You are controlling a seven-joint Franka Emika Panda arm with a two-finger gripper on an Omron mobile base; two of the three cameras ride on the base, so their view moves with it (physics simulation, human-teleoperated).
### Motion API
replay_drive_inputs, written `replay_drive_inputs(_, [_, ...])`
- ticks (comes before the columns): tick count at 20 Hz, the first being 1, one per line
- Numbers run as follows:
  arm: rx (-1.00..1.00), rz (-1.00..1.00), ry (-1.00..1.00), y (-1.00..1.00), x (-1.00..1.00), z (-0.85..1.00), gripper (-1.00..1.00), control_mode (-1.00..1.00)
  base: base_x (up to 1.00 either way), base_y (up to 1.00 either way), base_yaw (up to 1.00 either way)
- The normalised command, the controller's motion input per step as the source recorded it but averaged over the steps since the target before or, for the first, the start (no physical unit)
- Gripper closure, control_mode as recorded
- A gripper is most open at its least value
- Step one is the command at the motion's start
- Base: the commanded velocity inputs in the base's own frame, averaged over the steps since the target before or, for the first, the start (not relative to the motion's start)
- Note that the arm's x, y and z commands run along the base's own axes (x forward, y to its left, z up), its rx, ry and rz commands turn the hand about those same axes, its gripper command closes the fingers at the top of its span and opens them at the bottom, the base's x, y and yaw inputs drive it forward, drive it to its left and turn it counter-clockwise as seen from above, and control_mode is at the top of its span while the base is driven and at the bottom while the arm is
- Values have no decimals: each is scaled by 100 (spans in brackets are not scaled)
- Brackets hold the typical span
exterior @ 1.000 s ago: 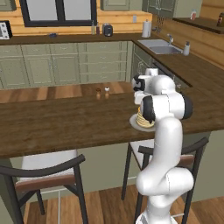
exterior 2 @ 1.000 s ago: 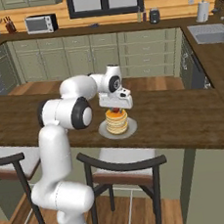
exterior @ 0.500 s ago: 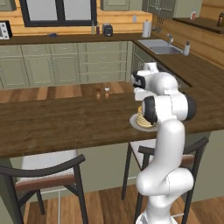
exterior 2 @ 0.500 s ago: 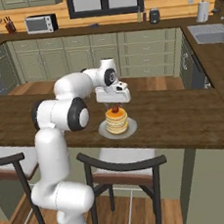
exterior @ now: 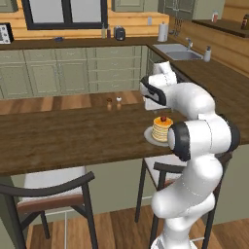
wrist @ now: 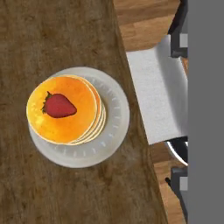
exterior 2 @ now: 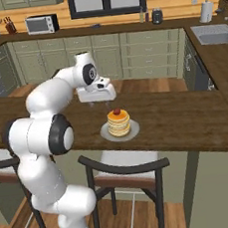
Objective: Take the strawberry from the fridge and place it on top of the pancake, located on the dining counter.
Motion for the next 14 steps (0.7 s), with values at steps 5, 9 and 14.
replay_drive_inputs(5, [8, 0, -1, 84, -100, 60, -100, -100, 0, 0, 0])
replay_drive_inputs(9, [25, 0, 0, 67, -100, 30, -100, -100, 0, 0, 0])
replay_drive_inputs(14, [10, 0, -3, 60, -100, 18, -100, -100, 0, 0, 0])
